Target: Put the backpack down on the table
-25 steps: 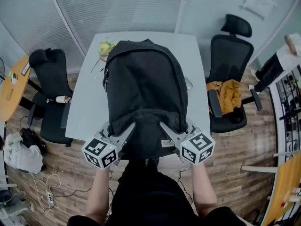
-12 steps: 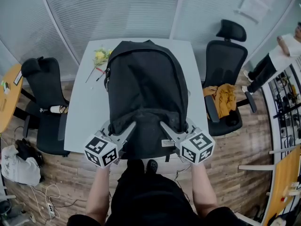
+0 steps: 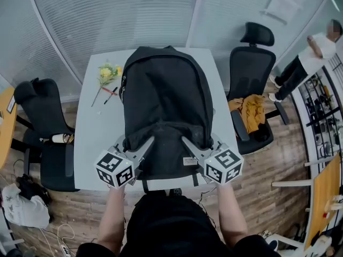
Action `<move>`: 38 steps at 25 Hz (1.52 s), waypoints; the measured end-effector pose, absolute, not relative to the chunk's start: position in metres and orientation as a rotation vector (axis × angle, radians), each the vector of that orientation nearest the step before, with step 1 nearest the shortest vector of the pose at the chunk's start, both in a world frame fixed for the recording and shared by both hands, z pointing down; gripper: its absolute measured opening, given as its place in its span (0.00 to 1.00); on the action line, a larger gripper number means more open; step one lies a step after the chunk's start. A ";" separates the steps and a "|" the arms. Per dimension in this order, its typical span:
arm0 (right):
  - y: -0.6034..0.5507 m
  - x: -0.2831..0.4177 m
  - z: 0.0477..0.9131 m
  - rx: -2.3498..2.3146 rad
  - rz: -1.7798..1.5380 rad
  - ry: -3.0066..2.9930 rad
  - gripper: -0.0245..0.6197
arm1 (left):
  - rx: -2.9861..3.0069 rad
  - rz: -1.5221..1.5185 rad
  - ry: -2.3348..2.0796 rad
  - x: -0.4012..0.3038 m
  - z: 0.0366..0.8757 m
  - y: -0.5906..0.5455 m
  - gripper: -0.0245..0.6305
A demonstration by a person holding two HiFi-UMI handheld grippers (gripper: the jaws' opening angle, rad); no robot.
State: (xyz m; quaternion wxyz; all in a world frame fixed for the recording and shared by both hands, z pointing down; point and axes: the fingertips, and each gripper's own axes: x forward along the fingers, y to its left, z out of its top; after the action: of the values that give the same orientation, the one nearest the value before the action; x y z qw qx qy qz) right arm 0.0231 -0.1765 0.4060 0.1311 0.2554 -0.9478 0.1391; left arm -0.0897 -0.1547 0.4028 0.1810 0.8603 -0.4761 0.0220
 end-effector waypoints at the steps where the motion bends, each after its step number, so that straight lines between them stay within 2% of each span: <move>1: -0.180 0.020 0.407 0.752 0.408 -2.748 0.26 | 2.433 0.064 -1.335 -0.093 0.404 -0.159 0.25; 15: -0.202 0.002 0.451 0.858 0.534 -2.639 0.25 | 2.405 0.105 -1.169 -0.113 0.451 -0.193 0.25; 38: -0.229 -0.002 0.519 0.765 0.749 -2.535 0.24 | 2.222 0.175 -1.122 -0.116 0.520 -0.217 0.25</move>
State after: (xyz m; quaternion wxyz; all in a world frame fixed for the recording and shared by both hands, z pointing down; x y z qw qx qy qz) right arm -0.0019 -0.2290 0.5187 0.1935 0.2726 -0.9038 0.2671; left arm -0.1161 -0.2173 0.5200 0.3176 0.8444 -0.4263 0.0665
